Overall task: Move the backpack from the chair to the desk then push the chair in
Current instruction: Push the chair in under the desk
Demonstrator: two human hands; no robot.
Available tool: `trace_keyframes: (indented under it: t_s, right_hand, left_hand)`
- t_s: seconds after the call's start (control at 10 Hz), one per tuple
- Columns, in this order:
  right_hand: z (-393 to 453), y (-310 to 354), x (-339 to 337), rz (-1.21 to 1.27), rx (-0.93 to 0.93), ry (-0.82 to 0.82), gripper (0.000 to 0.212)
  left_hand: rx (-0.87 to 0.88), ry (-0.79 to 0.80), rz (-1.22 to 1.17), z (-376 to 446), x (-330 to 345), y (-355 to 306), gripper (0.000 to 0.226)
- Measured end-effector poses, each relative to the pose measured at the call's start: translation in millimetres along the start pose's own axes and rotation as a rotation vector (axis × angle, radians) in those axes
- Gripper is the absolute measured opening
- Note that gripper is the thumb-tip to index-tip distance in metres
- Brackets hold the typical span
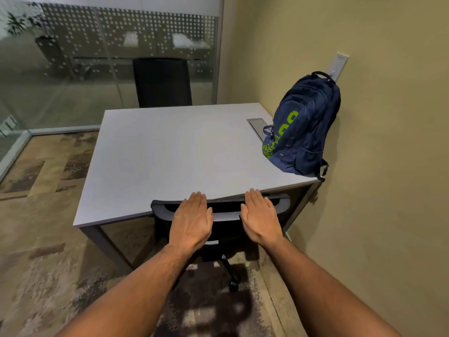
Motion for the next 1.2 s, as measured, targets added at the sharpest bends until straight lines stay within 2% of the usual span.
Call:
trace_keyframes:
  t_s: [0.2,0.4,0.7,0.9,1.0,1.1,1.2]
  right_hand:
    - [43.5,-15.3,-1.1,-0.006,-0.051,0.011,0.072]
    - [77.2,-38.5,-2.0,-0.044,-0.086,-0.004,0.079]
    - [97.6,-55.9,1.4,-0.06,-0.091,-0.018,0.07]
    - [98.8,-59.0,0.9,-0.031,-0.149,0.006,0.072]
    - [108.8,-60.8,-6.2,0.068,-0.203,0.074,0.066]
    - [132.9,-63.8,-25.9,0.117,-0.221,0.045,0.064]
    - [158.8,-59.0,-62.1,0.104,-0.246,-0.042,0.065]
  left_hand:
    - [-0.033,-0.006,0.008,39.7,7.2,-3.9,0.062]
    - [-0.03,-0.004,-0.022,65.4,11.0,-19.3,0.063]
    - [-0.076,0.009,-0.012,83.4,19.8,-33.7,0.062]
    - [-0.113,0.003,-0.029,84.2,17.9,-36.4,0.062]
    - [-0.148,0.027,-0.085,90.3,12.4,-39.4,0.061]
    - [-0.193,-0.017,-0.099,109.6,-5.3,-40.6,0.062]
    - [-0.205,-0.133,-0.043,137.1,-38.4,-41.9,0.063]
Point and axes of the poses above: each hand's wrist, its own z-axis towards the middle knuckle, its own x-axis out of the palm, y = z × x, the point moved 3 cm from there along z, towards the middle knuckle, and after that the axes turned 5 degrees about -z, right-handed, at the moved point
